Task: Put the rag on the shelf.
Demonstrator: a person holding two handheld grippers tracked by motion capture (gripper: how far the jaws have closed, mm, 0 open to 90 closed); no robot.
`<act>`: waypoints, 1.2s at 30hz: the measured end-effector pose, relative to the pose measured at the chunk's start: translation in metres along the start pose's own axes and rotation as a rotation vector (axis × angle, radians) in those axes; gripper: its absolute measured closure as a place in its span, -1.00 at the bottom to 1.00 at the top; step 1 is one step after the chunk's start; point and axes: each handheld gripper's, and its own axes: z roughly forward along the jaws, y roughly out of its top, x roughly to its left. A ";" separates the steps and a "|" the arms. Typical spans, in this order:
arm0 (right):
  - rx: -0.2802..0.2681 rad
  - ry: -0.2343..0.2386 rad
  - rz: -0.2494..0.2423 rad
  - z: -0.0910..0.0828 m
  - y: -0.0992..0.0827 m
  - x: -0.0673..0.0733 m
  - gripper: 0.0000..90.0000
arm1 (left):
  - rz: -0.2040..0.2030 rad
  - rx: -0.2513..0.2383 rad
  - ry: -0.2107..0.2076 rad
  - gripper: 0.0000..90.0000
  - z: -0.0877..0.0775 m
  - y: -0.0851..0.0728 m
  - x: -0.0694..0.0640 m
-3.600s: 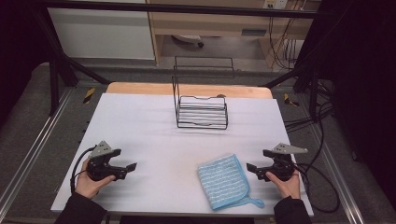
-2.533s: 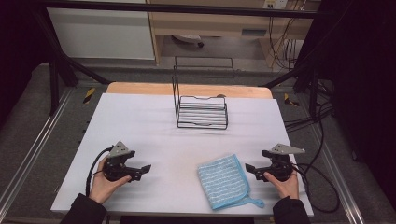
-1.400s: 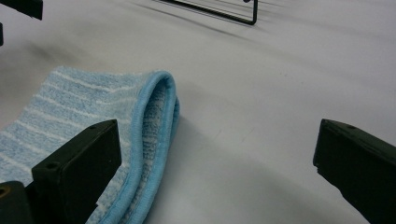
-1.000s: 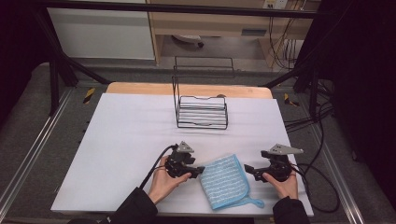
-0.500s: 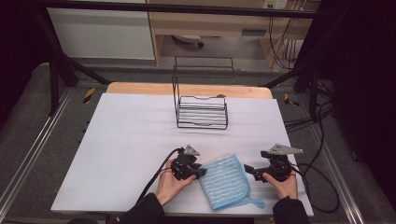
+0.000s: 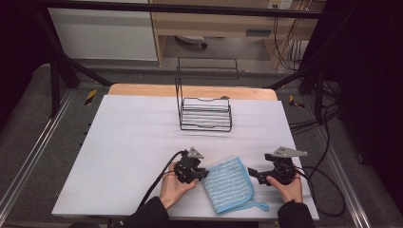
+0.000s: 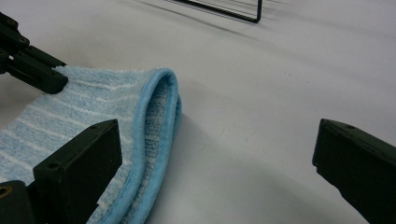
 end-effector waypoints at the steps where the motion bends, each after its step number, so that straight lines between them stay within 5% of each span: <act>1: 0.000 0.001 0.000 0.000 0.000 0.000 -0.96 | 0.001 -0.005 0.001 0.88 -0.002 0.001 0.000; 14: 0.000 0.004 0.000 0.002 0.000 0.001 -0.95 | 0.018 -0.013 0.065 0.88 -0.026 0.007 0.030; 28: -0.001 0.005 -0.002 0.002 0.000 0.001 -0.95 | 0.027 0.006 0.107 0.88 -0.023 0.008 0.053; 36: 0.003 0.007 -0.007 0.003 -0.001 0.001 -0.95 | -0.015 0.001 0.134 0.87 -0.018 0.012 0.074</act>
